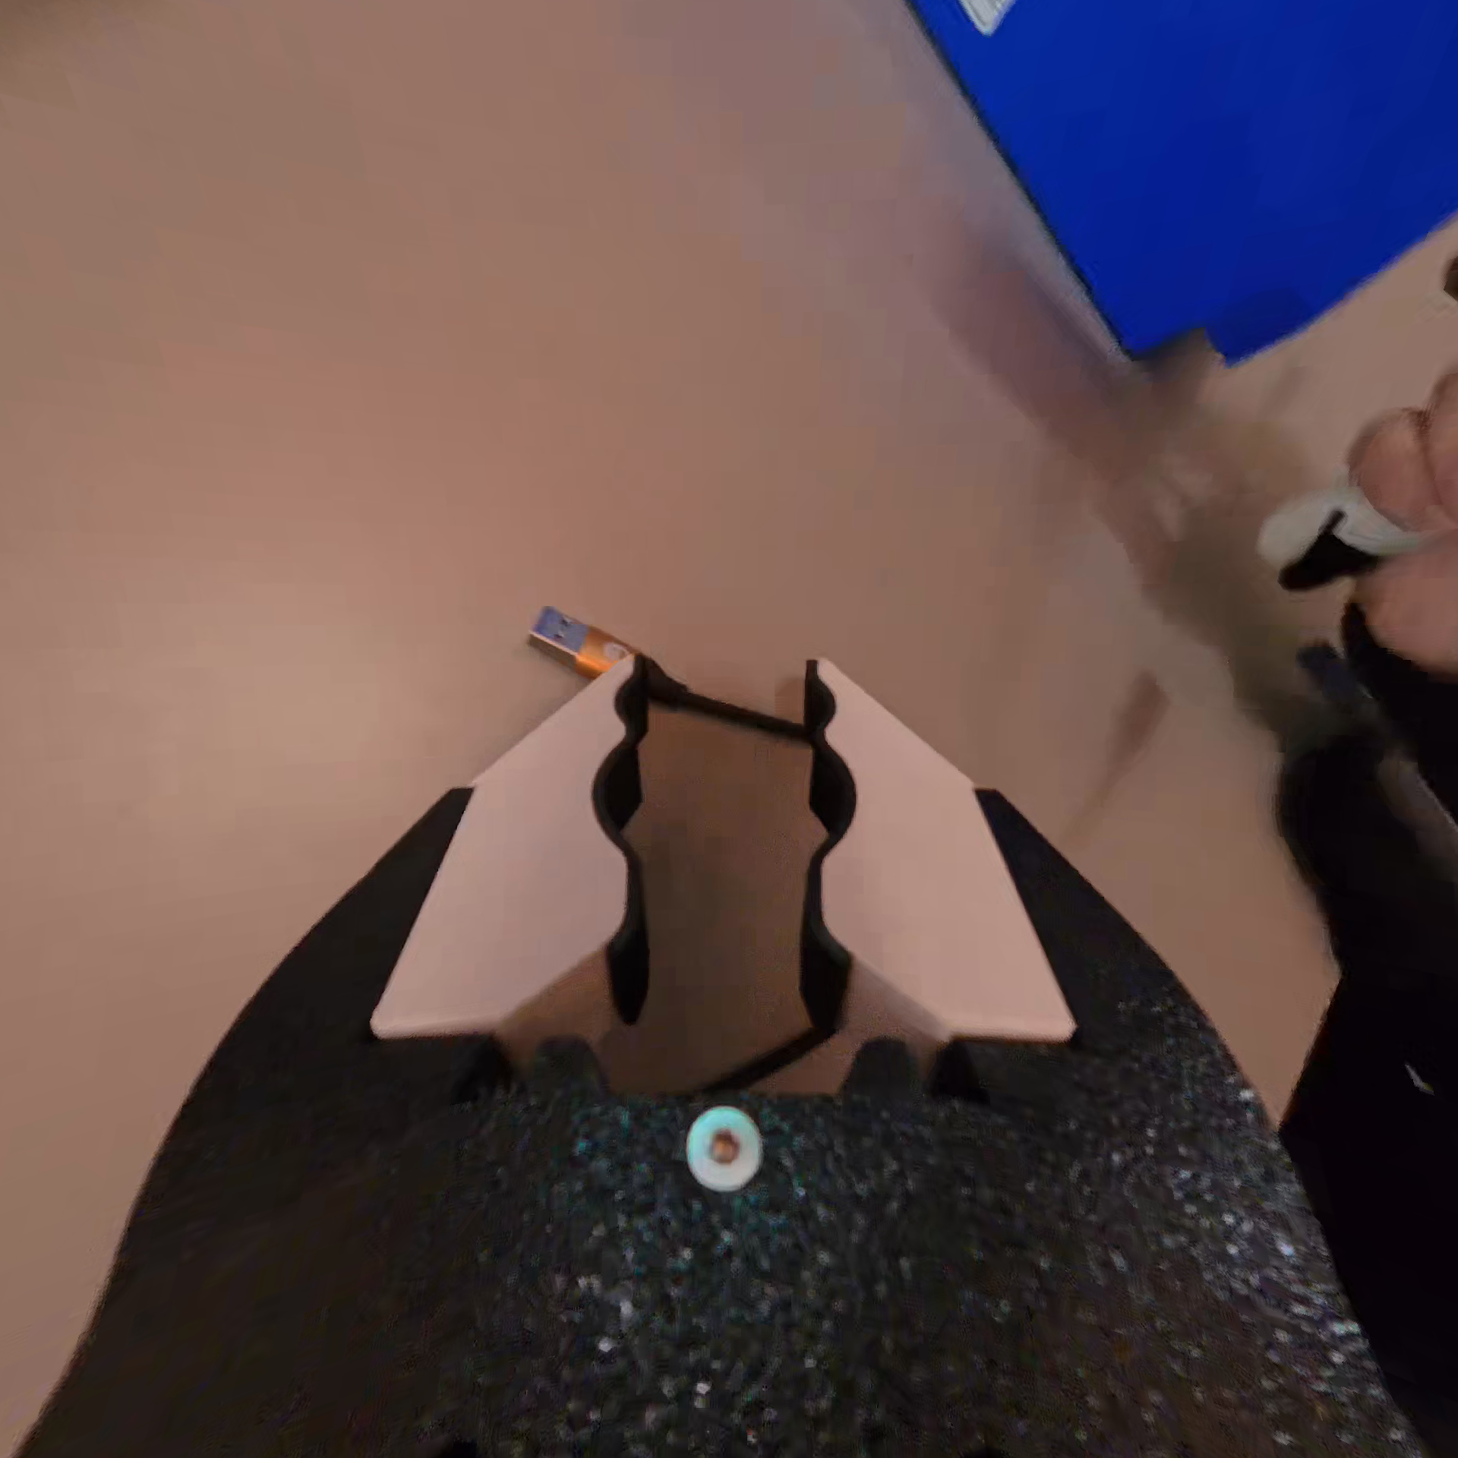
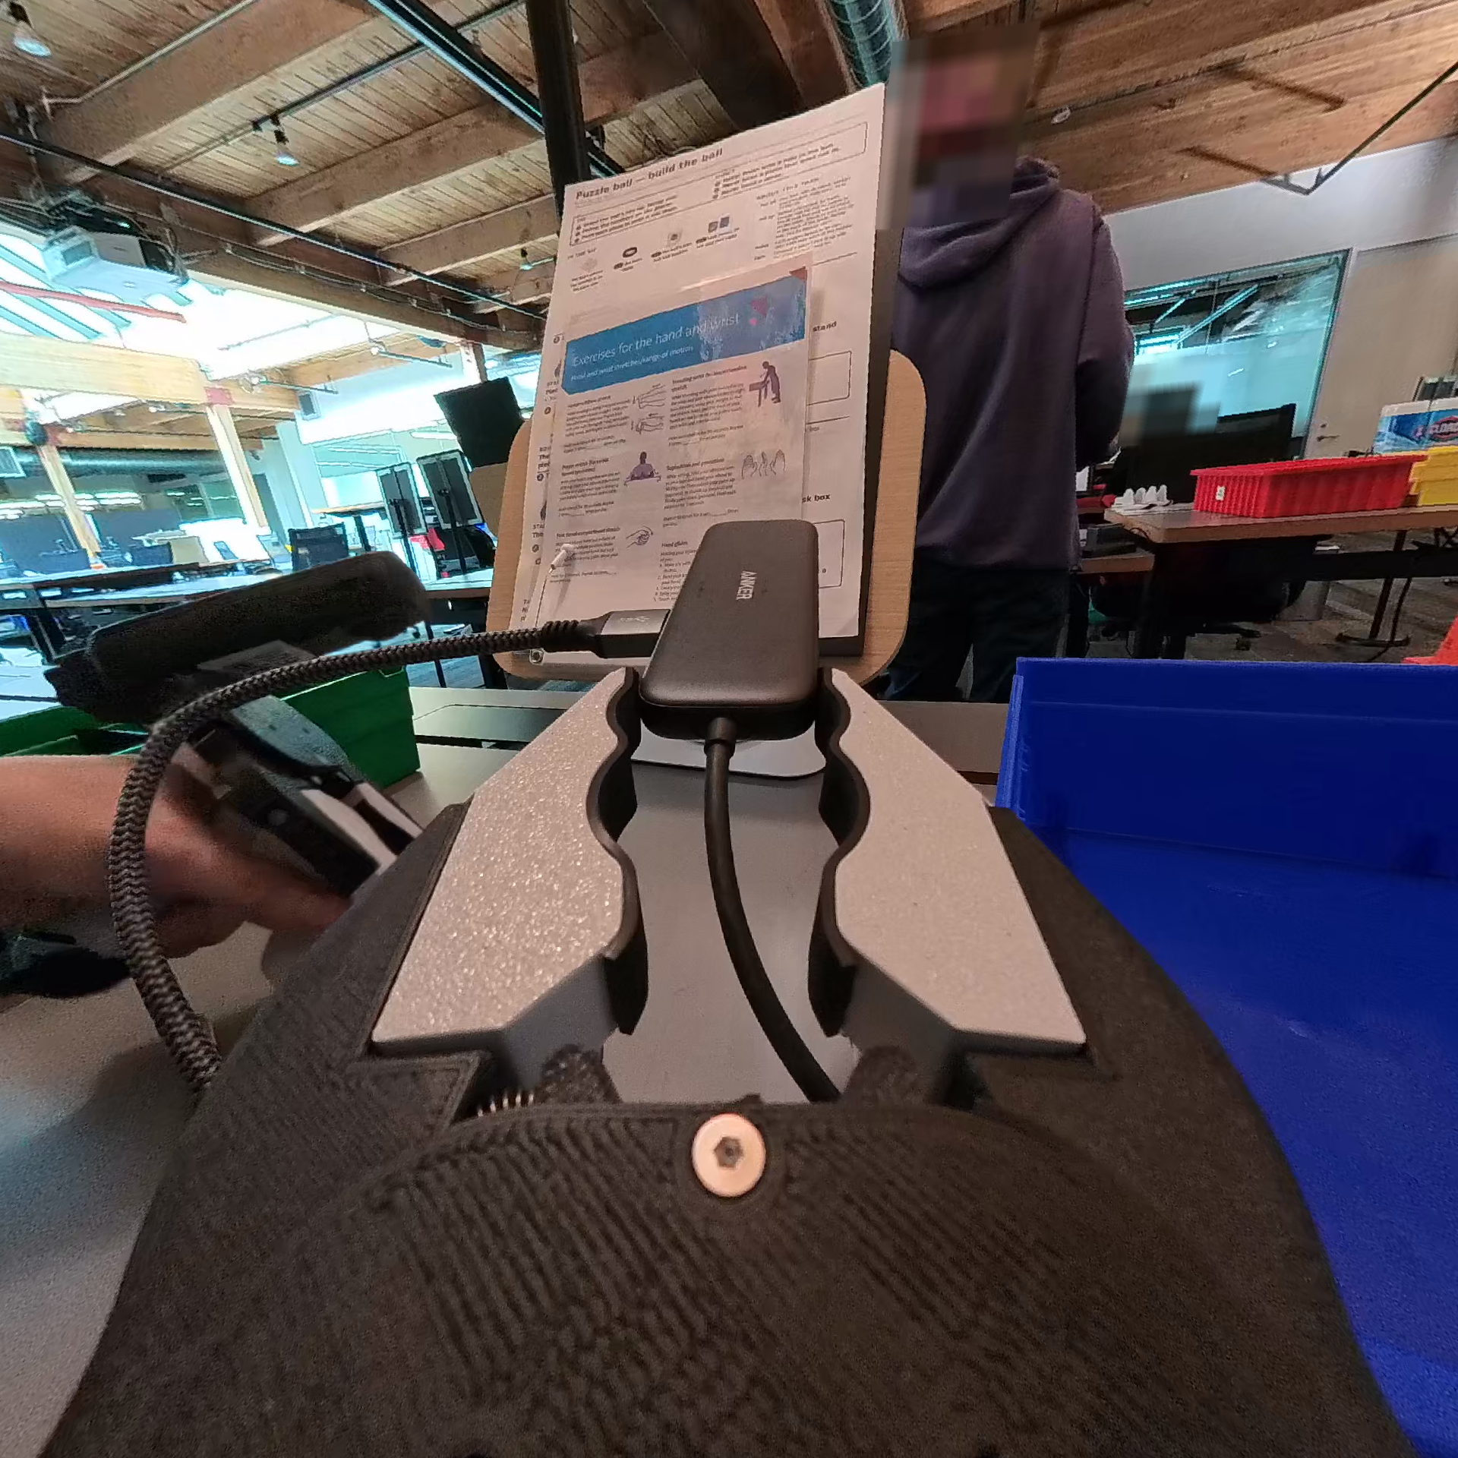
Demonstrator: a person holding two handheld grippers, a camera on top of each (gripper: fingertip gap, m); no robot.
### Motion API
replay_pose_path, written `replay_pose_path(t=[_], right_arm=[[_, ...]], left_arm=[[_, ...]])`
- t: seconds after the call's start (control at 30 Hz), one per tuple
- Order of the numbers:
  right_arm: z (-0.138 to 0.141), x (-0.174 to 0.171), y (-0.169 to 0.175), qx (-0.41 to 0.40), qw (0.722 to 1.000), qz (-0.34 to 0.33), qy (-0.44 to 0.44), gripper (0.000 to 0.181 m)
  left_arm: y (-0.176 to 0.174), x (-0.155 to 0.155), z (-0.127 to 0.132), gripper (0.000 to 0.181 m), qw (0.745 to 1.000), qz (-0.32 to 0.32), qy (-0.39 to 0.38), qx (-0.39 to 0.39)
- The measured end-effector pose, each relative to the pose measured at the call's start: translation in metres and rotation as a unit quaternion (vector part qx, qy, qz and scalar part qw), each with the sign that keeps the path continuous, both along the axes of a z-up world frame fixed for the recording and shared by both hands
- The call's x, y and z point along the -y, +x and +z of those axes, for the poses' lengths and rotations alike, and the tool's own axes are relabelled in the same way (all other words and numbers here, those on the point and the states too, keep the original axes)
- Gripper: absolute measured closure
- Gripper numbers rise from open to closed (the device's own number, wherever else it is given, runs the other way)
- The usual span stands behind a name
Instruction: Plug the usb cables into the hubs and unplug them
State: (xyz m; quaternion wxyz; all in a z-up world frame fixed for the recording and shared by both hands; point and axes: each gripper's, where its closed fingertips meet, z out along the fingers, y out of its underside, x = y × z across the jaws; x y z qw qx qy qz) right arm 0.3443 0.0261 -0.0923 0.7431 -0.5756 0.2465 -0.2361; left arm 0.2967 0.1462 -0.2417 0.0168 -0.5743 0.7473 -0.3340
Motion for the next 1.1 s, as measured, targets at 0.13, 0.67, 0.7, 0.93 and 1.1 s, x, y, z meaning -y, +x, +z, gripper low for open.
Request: replay_pose_path(t=[0.13,0.67,0.7,0.93,1.1], right_arm=[[0.000,0.000,0.000,-0.001,1.000,0.001,0.002,0.138],[0.001,0.001,-0.001,-0.001,1.000,0.003,0.005,0.138],[0.002,0.001,-0.001,-0.001,1.000,0.003,0.005,0.137],[0.001,-0.001,-0.001,0.000,1.000,0.004,0.003,0.137],[0.000,-0.001,-0.001,-0.002,1.000,0.005,0.001,0.137]], left_arm=[[0.008,-0.009,-0.009,0.144,0.994,0.021,0.100,0.028],[-0.002,-0.052,0.000,0.122,0.954,0.051,0.293,0.028],[-0.004,-0.052,-0.005,0.120,0.959,0.052,0.280,0.014],[-0.001,-0.051,-0.015,0.121,0.974,0.058,0.218,0.003],[0.003,-0.057,-0.016,0.136,0.974,0.033,0.221,0.025]])
